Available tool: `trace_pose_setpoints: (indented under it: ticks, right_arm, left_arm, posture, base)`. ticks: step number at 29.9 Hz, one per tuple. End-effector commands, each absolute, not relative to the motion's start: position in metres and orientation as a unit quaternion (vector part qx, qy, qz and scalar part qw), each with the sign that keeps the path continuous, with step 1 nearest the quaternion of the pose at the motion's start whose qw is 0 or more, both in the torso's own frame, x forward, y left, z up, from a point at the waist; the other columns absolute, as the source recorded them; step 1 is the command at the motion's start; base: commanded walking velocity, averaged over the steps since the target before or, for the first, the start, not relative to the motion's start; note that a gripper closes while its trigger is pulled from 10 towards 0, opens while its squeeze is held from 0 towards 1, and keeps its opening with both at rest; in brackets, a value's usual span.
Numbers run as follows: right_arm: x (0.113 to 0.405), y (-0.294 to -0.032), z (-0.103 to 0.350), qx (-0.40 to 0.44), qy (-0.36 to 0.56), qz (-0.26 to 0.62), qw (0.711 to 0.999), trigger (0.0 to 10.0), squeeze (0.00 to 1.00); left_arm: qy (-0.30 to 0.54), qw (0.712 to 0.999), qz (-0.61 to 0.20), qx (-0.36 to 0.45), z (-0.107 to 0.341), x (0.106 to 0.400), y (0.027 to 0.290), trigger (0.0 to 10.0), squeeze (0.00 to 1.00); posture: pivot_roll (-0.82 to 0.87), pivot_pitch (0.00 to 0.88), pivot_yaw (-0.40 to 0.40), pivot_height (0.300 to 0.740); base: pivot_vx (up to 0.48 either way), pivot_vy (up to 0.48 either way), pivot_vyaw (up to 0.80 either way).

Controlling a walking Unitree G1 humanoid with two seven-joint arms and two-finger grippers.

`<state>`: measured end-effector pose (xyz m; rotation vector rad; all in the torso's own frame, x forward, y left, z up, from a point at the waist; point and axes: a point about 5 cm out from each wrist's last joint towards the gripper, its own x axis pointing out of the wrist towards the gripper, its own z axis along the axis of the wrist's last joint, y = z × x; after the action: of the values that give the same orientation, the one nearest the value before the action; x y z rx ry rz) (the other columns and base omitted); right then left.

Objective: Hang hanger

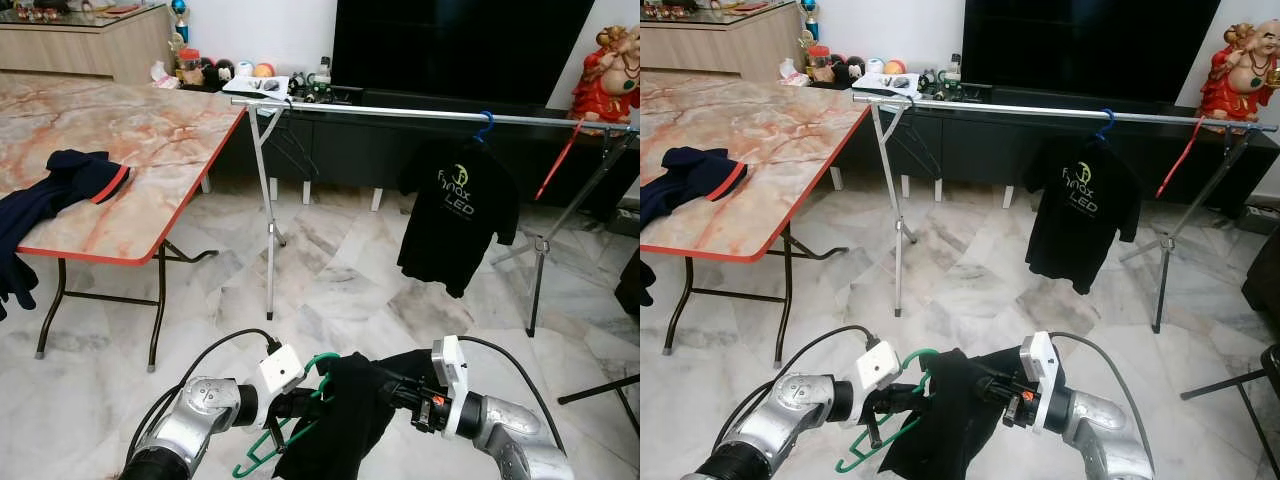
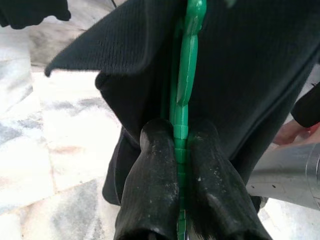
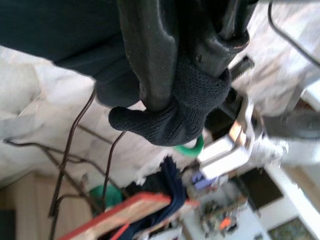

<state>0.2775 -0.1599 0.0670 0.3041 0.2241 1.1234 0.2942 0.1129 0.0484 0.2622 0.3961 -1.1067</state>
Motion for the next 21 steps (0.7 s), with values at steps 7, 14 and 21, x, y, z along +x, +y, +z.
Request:
trace_pose_setpoints:
  ticks: [7, 14, 21]
  right_arm:
    - [0.288, -0.173, 0.09, 0.203, 0.018, 0.45, 0.87, 0.0, 0.0]
    - [0.296, -0.182, 0.099, 0.228, -0.022, 0.377, 0.898, 0.0, 0.0]
    - [0.31, -0.2, 0.109, 0.216, -0.062, 0.233, 0.946, 0.0, 0.0]
  left_arm:
    - [0.173, 0.835, -0.506, 0.125, 0.054, 0.299, 0.116, 0.0, 0.0]
    - [0.18, 0.842, -0.492, 0.131, 0.051, 0.297, 0.128, 0.0, 0.0]
    - [0.187, 0.861, -0.449, 0.147, 0.044, 0.295, 0.144, 0.0, 0.0]
  posture:
    - [0.11, 0.027, -0.054, 0.74]
    - [0.12, 0.03, -0.045, 0.74]
    - [0.12, 0.03, -0.032, 0.74]
  base:
    - [0.0, 0.0, 0.0]
    - [0.0, 0.0, 0.0]
    - [0.0, 0.0, 0.0]
